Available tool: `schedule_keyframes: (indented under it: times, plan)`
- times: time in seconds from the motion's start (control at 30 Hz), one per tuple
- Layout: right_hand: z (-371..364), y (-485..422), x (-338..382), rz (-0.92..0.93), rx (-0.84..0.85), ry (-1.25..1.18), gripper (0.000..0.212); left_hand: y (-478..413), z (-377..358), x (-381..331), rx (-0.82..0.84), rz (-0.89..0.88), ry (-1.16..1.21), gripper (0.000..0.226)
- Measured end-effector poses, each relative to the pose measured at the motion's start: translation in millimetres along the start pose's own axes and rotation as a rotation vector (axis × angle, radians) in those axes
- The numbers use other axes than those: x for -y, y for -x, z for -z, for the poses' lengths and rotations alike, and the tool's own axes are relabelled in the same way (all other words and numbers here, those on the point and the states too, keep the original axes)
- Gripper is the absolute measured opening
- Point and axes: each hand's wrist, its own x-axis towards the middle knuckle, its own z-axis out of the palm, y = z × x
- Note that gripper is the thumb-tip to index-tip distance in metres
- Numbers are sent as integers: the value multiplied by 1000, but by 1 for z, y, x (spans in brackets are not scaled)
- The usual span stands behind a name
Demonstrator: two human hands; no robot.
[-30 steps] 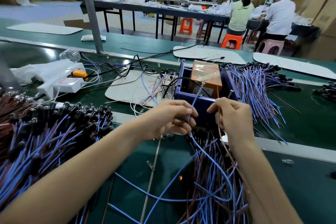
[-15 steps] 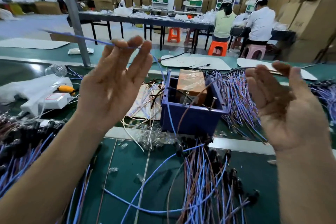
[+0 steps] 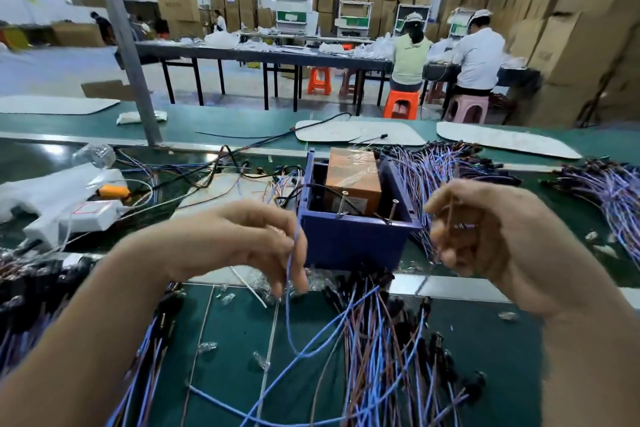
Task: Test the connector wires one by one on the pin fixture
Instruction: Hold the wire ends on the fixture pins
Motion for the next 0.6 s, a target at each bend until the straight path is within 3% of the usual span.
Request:
schedule_keyframes:
  times: [0.07, 0.17, 0.23, 0.27, 0.33, 0.43, 0.53, 0.6]
  plan:
    - [-1, 2, -1, -52, 189, 44, 24, -6, 2, 9, 133, 143, -88, 10]
    - [-1, 4, -3, -156, 627, 90, 27, -12, -1, 15, 421, 261, -209, 17]
    - [-1, 3, -8, -210, 866, 72, 50, -14, -2, 19, 603, 267, -259, 27]
    - [-1, 3, -9, -201, 905, 67, 62, -15, -3, 19, 649, 259, -278, 30]
    - [-2, 1, -11, -133, 862, 82, 72, -18, -7, 21, 601, 233, -322, 30]
    - [-8, -7, -17, -149, 490, 210, 47, -29, -22, 33, 277, 242, -515, 25]
    - [-6, -21, -42, -289, 69, 665, 22, -40, -46, 55, -12, 189, -877, 23]
    - [-6, -27, -57, -386, -1, 905, 19, -42, -61, 64, -63, 158, -913, 25]
